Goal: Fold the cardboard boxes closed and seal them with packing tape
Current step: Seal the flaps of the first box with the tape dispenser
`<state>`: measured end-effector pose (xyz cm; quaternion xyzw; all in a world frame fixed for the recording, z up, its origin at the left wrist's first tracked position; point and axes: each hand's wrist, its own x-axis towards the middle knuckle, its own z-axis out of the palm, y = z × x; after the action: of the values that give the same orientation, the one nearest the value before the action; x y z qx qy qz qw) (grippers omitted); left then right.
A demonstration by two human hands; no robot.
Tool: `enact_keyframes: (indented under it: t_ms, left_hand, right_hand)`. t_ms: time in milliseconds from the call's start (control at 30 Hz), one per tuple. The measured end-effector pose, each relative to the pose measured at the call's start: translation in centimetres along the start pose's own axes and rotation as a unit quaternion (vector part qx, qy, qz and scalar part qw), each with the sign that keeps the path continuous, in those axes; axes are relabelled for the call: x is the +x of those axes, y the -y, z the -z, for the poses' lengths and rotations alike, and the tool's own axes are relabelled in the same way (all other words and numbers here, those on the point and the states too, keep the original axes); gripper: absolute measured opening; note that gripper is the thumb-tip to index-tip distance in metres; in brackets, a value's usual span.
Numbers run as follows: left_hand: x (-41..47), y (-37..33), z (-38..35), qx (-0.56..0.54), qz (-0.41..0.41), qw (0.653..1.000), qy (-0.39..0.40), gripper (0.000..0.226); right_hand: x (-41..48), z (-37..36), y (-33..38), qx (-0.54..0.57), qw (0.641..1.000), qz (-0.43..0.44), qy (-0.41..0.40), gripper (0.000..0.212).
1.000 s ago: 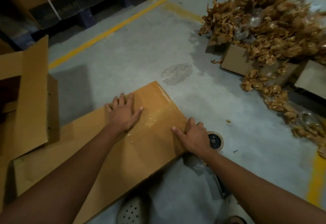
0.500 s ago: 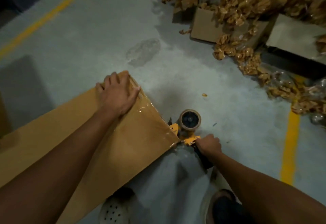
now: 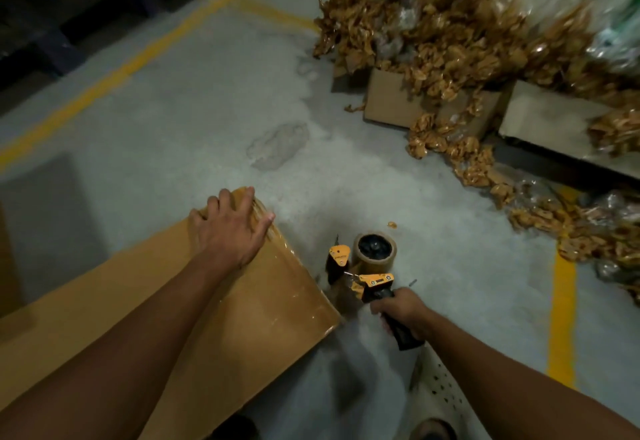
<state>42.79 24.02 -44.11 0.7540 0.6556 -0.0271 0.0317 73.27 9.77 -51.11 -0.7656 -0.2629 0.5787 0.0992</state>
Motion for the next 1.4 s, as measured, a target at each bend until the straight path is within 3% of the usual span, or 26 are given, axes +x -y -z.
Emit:
enact_keyframes:
  t_ms: [200, 300, 367, 400, 433, 533, 567, 800, 1000, 1100, 1300, 1400]
  left_hand:
    - [-0.9, -0.9, 1.1, -0.040, 0.008, 0.998, 0.043, 0.072]
    - [-0.9, -1.9, 1.9, -0.185, -0.007, 0.982, -0.047, 0.044]
    - [-0.7, -2.8, 2.4, -0.312, 0.012, 0.945, -0.098, 0.022]
    - [-0.5, -3.1, 3.1, -0.392, 0.060, 0.915, -0.079, 0.021]
    - [0.0, -3.4, 3.8, -0.489, 0.124, 0.863, -0.032, 0.025]
    - [1.0, -3.7, 5.1, -0.711, 0.253, 0.647, 0.107, 0.011]
    - [1.0, -3.6, 5.2, -0.733, 0.257, 0.619, 0.121, 0.008]
    - [1.4, -1.7, 3.9, -0.741, 0.194, 0.625, 0.153, 0.011]
    - [2.1, -2.3, 4.5, -0.726, 0.241, 0.620, 0.174, 0.016]
    - [2.7, -2.7, 4.9, -0.750, 0.278, 0.566, 0.199, 0.021]
    - [3.1, -2.3, 5.2, -0.811, 0.301, 0.419, 0.276, 0.016]
    - [3.7, -2.3, 5.1, -0.819, 0.302, 0.423, 0.243, 0.005]
  right_hand:
    - [-4.9, 1.4, 9.0, 0.160, 0.978, 0.130, 0.026, 0.033]
    - [-7.0, 0.6, 12.9, 0.166, 0.968, 0.184, 0.044, 0.027]
    - [-8.0, -0.2, 14.6, 0.152, 0.966, 0.203, 0.037, 0.024]
    - [-8.3, -0.7, 15.2, 0.144, 0.966, 0.210, 0.033, 0.024]
    - [-8.5, -1.1, 15.8, 0.140, 0.966, 0.215, 0.030, 0.024]
    - [-8.7, -2.3, 16.8, 0.132, 0.966, 0.222, 0.019, 0.022]
    - [-8.7, -2.6, 17.0, 0.132, 0.966, 0.223, 0.016, 0.022]
    - [-7.2, -3.8, 17.0, 0.132, 0.966, 0.223, -0.003, 0.021]
    - [-6.7, -3.9, 16.7, 0.138, 0.963, 0.231, -0.010, 0.020]
    - [-6.7, -3.6, 17.0, 0.151, 0.958, 0.242, -0.010, 0.019]
    - [-6.8, -3.3, 17.9, 0.162, 0.951, 0.265, -0.004, 0.021]
    - [-6.5, -3.4, 18.0, 0.160, 0.947, 0.277, -0.010, 0.022]
